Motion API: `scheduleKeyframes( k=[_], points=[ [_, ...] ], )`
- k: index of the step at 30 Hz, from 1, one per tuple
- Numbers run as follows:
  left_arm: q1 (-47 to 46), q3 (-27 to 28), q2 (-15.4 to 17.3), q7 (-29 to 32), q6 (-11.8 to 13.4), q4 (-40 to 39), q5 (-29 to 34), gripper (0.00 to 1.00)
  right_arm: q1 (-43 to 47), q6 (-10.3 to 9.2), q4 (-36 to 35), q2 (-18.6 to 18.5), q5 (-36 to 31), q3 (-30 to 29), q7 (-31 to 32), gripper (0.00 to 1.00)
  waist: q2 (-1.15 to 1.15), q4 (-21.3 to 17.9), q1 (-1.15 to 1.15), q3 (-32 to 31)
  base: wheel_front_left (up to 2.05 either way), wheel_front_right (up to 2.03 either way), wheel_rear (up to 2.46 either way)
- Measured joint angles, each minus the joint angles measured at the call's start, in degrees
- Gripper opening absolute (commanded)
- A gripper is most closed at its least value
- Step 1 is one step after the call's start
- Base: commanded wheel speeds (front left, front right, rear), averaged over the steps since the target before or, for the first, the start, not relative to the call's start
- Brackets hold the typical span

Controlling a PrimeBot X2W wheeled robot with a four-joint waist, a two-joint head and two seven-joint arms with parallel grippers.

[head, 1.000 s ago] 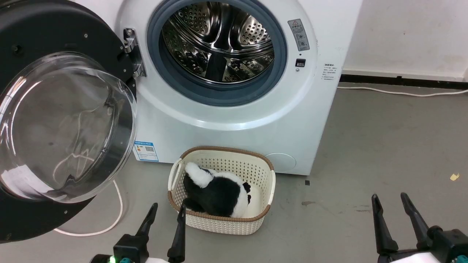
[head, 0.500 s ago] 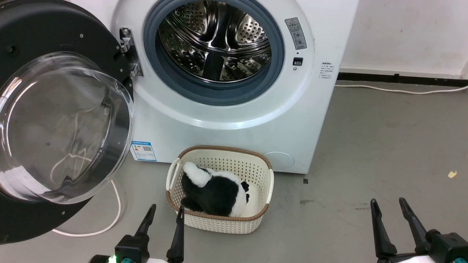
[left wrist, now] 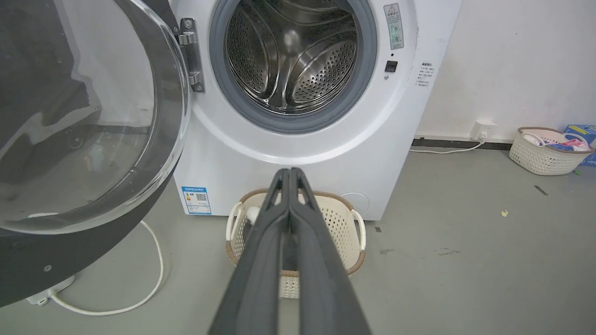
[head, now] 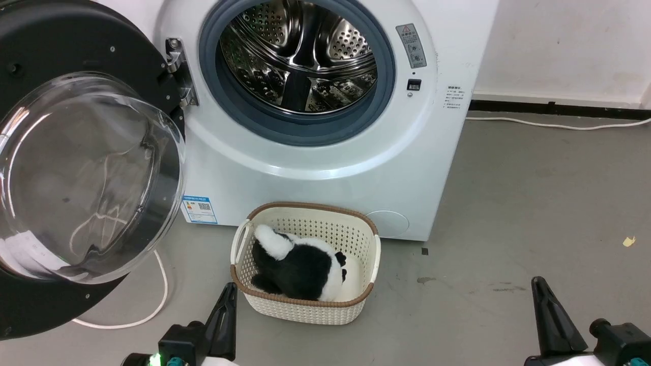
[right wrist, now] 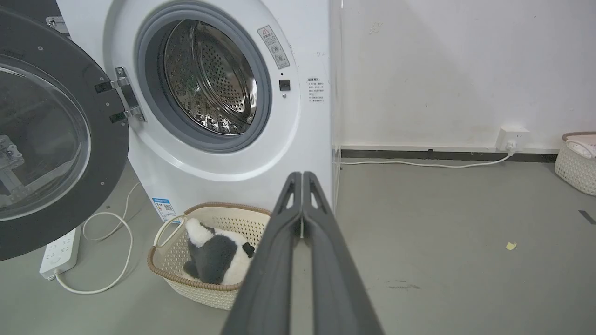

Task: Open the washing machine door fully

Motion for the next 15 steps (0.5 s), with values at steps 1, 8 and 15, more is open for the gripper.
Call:
scheduleKeyframes(
  k=[1,8,15],
  points=[
    [0.0,0.12,-0.02,0.15,-0.01,-0.04,0.09,0.0,-0.01,0.0,0.0,0.0,-0.02,0.03,0.07,0.0,0.0,-0.03,0.0,0.02,0.0,0.0,0.0],
    [-0.01,0.99,-0.29,0.92,-0.49,-0.43,1.04,0.0,-0.08,0.0,-0.01,0.0,-0.51,0.2,0.59,0.0,0.0,-0.2,0.0,0.13,0.0,0.0,0.0],
    [-0.01,1.91,-0.59,1.54,-0.87,-0.7,2.0,0.0,-0.24,0.0,-0.04,0.0,-0.96,0.35,1.24,0.0,0.0,-0.38,0.0,0.24,0.0,0.0,0.0]
  ],
)
